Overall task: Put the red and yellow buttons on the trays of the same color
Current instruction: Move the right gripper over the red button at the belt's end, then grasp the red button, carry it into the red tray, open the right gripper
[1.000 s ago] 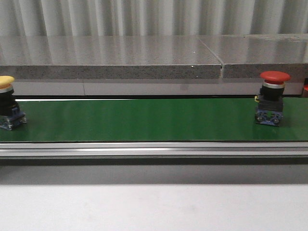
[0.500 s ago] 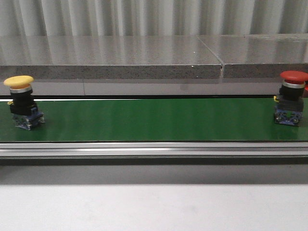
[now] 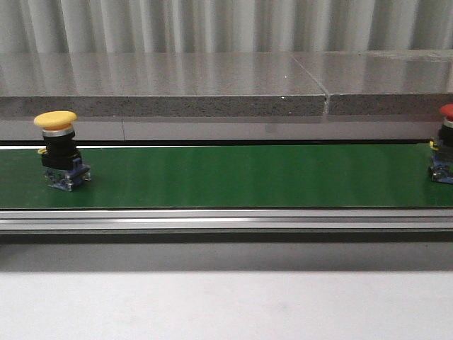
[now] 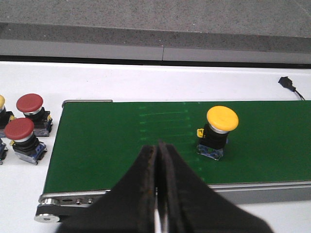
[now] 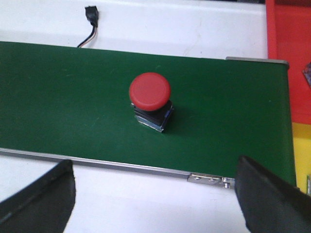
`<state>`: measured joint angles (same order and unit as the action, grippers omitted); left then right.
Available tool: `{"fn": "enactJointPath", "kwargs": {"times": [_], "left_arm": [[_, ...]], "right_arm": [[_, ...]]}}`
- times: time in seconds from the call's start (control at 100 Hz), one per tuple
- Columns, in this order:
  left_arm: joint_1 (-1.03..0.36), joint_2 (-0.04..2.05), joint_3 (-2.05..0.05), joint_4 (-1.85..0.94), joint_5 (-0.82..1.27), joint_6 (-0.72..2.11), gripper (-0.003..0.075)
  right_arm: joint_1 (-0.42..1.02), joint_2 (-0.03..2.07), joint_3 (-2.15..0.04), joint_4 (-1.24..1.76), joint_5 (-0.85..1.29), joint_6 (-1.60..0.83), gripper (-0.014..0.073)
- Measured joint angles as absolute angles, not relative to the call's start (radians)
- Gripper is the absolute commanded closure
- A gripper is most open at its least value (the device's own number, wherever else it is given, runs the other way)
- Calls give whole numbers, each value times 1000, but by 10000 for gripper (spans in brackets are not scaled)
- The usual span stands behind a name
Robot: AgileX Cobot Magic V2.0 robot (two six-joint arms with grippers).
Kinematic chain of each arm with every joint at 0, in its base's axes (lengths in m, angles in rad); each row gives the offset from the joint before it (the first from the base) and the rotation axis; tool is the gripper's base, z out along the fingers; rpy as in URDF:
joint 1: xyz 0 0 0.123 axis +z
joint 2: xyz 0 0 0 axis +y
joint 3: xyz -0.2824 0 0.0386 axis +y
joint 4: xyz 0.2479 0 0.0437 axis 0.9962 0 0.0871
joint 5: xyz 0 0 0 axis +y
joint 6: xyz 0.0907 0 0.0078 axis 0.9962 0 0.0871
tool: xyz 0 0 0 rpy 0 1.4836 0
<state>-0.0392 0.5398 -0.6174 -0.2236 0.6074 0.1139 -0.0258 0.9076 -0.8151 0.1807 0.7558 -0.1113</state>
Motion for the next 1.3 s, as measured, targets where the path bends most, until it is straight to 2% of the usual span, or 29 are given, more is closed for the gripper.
{"fn": "enactJointPath", "kwargs": {"times": [0.41, 0.71, 0.78, 0.85, 0.92, 1.0, 1.3], "left_arm": [[-39, 540, -617, -224, 607, 114, 740], [-39, 540, -617, -224, 607, 114, 740], [-39, 540, -617, -224, 607, 114, 740], [-39, 540, -617, -224, 607, 114, 740], [-39, 540, -617, -224, 607, 114, 740], [-39, 540, -617, -224, 607, 114, 740], [-39, 540, -617, -224, 607, 114, 740]], "right_arm": [[-29, 1294, -988, 175, 805, -111, -62], [-88, 1460, -1019, 155, 679, -111, -56], [-91, 1494, -1020, 151, 675, -111, 4], [-93, 1522, -1020, 141, 679, -111, 130], [-97, 1535, -1020, 131, 687, -111, 291], [-107, 1537, -1030, 125, 705, -111, 396], [-223, 1539, -1215, 119, 830, -109, 417]]}}
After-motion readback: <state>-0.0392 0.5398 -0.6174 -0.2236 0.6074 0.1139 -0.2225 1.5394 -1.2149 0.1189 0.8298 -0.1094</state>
